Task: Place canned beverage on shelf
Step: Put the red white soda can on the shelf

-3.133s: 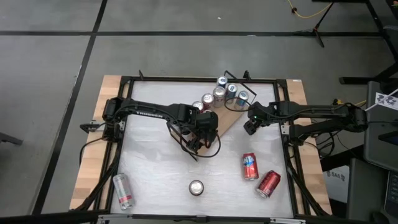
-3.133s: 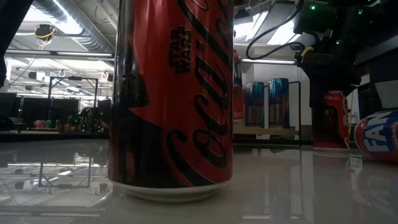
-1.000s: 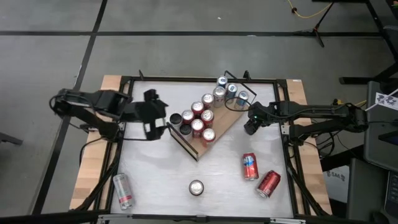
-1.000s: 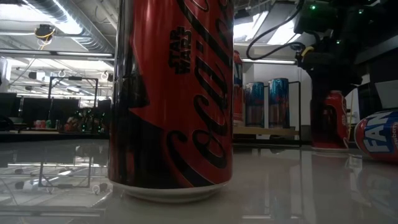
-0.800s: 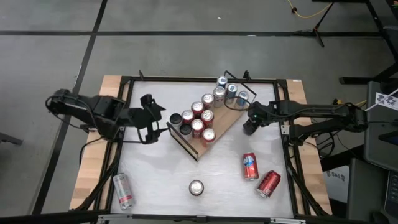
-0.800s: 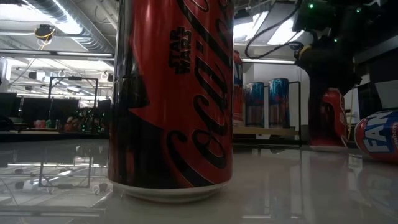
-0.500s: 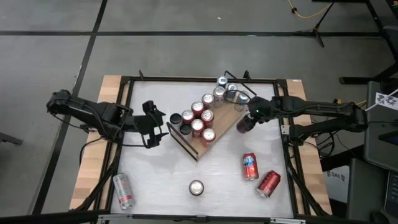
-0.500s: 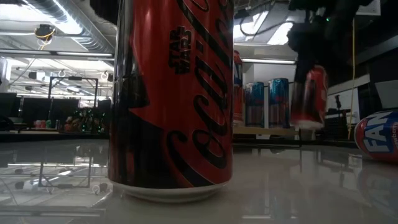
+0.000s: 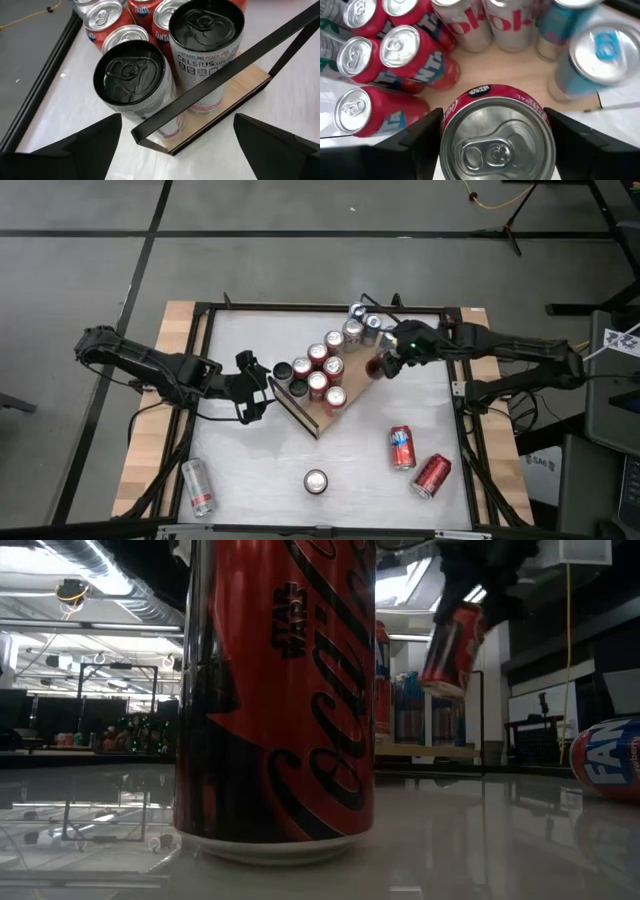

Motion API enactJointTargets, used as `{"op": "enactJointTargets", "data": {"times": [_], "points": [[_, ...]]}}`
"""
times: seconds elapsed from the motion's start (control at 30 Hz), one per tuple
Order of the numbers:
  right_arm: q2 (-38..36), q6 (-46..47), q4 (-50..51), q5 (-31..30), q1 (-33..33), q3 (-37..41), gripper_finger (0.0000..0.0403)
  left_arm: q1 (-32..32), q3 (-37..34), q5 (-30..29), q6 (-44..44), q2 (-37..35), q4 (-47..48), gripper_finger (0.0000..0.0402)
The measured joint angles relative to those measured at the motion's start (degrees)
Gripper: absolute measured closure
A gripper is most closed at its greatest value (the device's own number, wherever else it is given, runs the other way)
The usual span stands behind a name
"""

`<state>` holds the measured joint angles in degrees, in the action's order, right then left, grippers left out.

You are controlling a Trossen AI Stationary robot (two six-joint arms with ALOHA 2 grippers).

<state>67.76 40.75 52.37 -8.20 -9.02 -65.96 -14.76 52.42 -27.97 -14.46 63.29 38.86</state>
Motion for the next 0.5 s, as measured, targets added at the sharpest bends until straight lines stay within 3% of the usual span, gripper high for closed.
{"op": "enactJointTargets", "data": {"times": [0.5], "points": [[18.0,-7.2,0.2,-2.4,-0.3,-9.2,0.0111,-0.4,0.0,2.2,0.0,0.0,-1.0,0.0024]]}}
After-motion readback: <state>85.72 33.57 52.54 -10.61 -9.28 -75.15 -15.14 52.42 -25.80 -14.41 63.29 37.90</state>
